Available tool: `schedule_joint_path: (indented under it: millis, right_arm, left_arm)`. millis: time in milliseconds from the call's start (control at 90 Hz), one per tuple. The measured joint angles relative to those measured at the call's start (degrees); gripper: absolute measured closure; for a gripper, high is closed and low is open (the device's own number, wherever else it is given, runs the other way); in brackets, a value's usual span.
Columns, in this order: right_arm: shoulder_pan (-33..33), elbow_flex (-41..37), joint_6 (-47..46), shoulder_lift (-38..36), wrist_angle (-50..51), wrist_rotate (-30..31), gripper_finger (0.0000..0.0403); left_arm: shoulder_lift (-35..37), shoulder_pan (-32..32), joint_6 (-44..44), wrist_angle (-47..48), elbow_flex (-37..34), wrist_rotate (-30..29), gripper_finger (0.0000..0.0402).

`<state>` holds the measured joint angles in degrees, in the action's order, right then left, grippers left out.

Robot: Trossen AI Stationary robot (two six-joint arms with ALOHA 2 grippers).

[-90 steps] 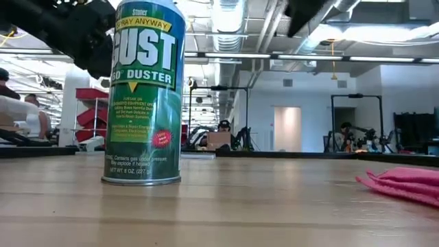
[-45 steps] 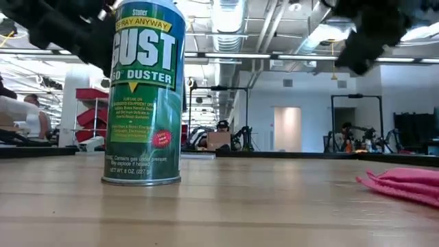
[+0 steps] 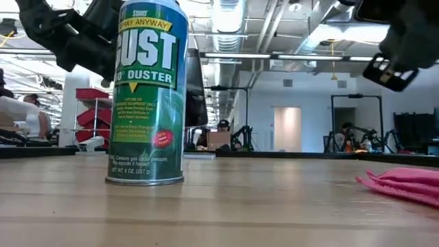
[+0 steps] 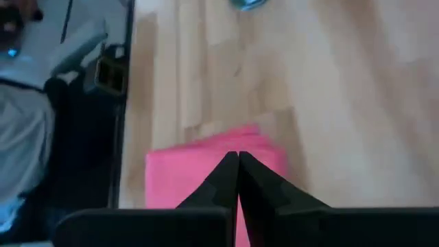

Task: Apply microfiber cloth
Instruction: Wipe the front of the pink cellphone with the pink microfiber towel

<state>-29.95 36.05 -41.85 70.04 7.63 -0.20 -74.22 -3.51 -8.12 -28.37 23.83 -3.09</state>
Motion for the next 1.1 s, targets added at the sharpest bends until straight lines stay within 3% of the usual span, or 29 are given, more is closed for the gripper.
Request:
schedule_joint_path:
  millis: [311, 622, 867, 1100]
  right_arm:
    - [-2.9, 0.02, -6.35, 9.86, -7.01, -4.56, 0.028]
    - [-2.95, 2.75, -9.73, 16.54, 1.78, -4.62, 0.0165]
    - [-2.91, 5.2, -10.83, 21.41, 5.21, -3.31, 0.0148]
    - [-2.54, 5.98, -10.86, 27.8, 0.57, 3.59, 0.0152]
  left_arm:
    - [0.04, 0.0, 0.15, -1.33, 0.01, 1.18, 0.0399]
    - [0.09, 0.02, 1.03, -0.95, 0.01, 1.58, 0.0399]
    - [0.09, 0.02, 0.98, -0.61, 0.01, 1.64, 0.0397]
    - [0.07, 0.15, -0.37, -0.56, 0.01, 1.66, 0.0395]
